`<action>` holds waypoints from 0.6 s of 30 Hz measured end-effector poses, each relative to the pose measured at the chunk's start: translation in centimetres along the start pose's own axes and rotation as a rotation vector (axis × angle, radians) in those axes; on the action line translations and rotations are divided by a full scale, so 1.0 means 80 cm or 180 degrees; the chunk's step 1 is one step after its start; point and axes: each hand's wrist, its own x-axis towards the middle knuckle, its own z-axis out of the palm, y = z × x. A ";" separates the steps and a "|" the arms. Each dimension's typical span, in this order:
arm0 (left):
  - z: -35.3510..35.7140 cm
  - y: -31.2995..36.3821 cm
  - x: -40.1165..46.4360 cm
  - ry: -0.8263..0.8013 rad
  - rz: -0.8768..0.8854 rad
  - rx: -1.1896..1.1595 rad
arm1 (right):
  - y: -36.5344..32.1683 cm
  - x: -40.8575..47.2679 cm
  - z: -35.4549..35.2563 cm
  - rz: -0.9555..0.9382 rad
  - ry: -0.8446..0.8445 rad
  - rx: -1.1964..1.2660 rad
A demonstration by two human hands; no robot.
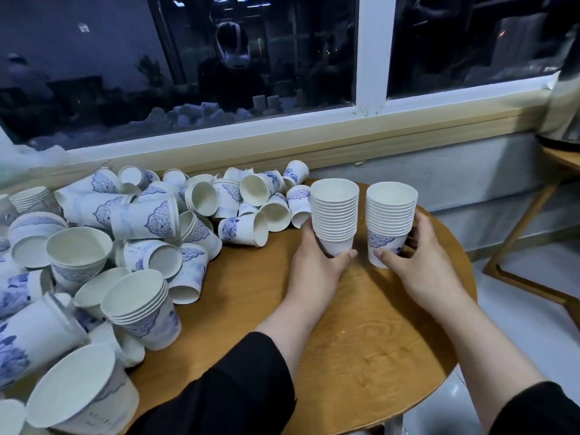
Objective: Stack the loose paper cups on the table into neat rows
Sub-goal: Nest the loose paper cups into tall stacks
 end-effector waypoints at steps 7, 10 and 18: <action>-0.033 0.011 -0.033 0.0331 -0.0038 0.0111 | -0.029 -0.021 -0.007 -0.0753 0.1559 0.0037; -0.070 0.037 -0.060 0.0640 0.0331 0.0147 | -0.068 -0.036 0.004 -0.1138 0.1324 0.0449; -0.214 0.091 -0.135 0.0634 0.1083 0.1094 | -0.154 -0.118 0.124 -0.1398 -0.0498 0.0559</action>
